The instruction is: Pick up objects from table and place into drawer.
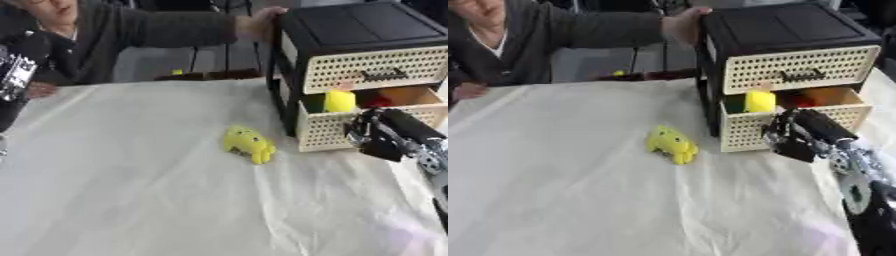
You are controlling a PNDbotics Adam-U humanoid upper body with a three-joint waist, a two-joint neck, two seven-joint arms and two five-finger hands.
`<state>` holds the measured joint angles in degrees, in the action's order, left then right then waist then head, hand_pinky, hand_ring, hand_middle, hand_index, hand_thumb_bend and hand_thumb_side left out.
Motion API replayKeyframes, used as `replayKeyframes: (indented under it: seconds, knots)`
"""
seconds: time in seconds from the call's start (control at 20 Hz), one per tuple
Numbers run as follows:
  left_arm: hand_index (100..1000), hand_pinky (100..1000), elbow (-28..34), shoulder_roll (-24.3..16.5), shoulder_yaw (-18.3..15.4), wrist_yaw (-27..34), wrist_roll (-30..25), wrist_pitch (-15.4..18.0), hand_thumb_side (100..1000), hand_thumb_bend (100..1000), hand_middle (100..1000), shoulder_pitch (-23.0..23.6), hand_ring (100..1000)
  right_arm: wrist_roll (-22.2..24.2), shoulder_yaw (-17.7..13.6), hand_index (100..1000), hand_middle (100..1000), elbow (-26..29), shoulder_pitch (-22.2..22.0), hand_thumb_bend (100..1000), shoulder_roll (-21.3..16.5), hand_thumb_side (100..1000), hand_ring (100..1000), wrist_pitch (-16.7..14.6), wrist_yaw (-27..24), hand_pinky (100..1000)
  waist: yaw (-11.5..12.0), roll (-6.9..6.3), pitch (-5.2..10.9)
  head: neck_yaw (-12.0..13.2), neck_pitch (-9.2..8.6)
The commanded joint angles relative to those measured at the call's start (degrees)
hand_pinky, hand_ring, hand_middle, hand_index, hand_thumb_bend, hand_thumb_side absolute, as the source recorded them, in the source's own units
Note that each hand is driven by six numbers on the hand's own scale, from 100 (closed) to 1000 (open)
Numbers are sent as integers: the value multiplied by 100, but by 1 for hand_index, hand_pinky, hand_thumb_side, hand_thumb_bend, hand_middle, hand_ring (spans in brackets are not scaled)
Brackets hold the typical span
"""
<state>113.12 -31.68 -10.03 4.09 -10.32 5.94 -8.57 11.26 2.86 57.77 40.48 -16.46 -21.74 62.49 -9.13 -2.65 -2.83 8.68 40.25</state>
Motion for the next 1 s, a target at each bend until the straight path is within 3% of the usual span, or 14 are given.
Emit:
replayKeyframes:
  seconds: [0.05,1.0]
  knots:
    - [688,499,46,-62,-17,35,-31,8,868,246,480,-52,496,-77,-120,656,485,-66,244,100,-193,1000,456,94,42,273,29,-1,46,-28,16]
    - [688,499,43,74,51,101,-128,31,873,241,480,-166,496,-291,-327,656,487,-906,563,100,-402,1000,457,320,295,275,375,-117,-23,-192,-95]
